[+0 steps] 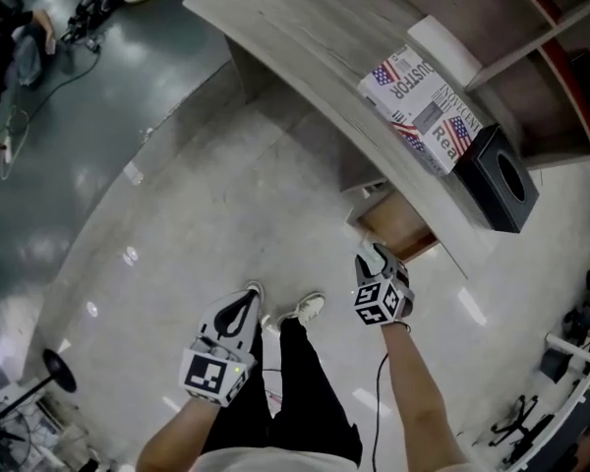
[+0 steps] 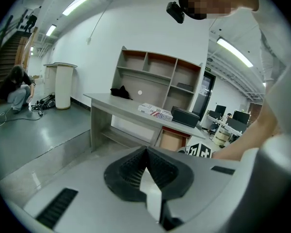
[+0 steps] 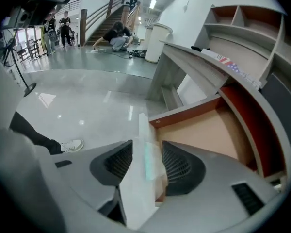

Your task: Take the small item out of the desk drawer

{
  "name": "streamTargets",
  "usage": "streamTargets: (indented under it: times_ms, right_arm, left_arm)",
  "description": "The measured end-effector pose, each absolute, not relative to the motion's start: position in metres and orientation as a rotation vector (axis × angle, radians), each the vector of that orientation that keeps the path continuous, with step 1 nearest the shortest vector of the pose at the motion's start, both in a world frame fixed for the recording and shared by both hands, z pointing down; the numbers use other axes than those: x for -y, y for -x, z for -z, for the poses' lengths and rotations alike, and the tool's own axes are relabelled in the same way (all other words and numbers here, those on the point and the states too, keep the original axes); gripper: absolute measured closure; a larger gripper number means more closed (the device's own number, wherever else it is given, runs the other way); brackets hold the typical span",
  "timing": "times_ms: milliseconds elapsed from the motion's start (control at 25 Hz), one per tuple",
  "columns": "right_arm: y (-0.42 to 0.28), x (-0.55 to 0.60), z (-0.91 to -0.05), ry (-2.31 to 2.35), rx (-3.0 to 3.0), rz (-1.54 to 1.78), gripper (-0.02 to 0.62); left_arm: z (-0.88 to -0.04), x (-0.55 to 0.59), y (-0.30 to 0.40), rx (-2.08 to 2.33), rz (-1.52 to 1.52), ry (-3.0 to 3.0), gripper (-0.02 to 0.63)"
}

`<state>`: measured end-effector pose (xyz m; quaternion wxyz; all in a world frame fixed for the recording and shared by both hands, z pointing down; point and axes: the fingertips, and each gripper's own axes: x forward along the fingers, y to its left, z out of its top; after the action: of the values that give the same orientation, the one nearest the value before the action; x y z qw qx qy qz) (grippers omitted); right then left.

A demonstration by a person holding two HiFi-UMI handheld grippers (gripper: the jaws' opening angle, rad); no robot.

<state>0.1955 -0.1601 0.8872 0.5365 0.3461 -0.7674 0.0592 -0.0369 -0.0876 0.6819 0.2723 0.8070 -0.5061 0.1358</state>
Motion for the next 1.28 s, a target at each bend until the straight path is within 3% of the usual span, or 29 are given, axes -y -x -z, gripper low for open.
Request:
streamTargets:
  times_ms: [560, 760, 840, 920, 1280]
  right_arm:
    - [-0.191, 0.155, -0.907, -0.714, 1.76, -0.143, 0.349]
    - [-0.202, 0.154, -0.913, -0.711, 1.698, -0.154, 0.421]
    - [-0.207, 0.156, -0.911, -0.729, 1.677, -0.144, 0.498]
    - [-0.209, 0.159, -0.905, -0.758, 1.673, -0.132, 0.532]
    - [-0.209, 0.159, -0.86, -0.846, 1.673, -0.116, 0.555]
  left_arm:
    - [-0.695, 0.087, 0.049, 1.382, -0.313, -2.13, 0.588]
    - [-0.698, 0.086, 0.052, 1.362, -0.325, -2.14, 0.588]
    - [-0.698, 0.086, 0.054, 1.352, -0.325, -2.144, 0.588]
    - [-0.696, 0.088, 0.056, 1.348, -0.322, -2.153, 0.588]
    - [-0.672, 0.092, 0.062, 1.324, -0.312, -2.216, 0.588]
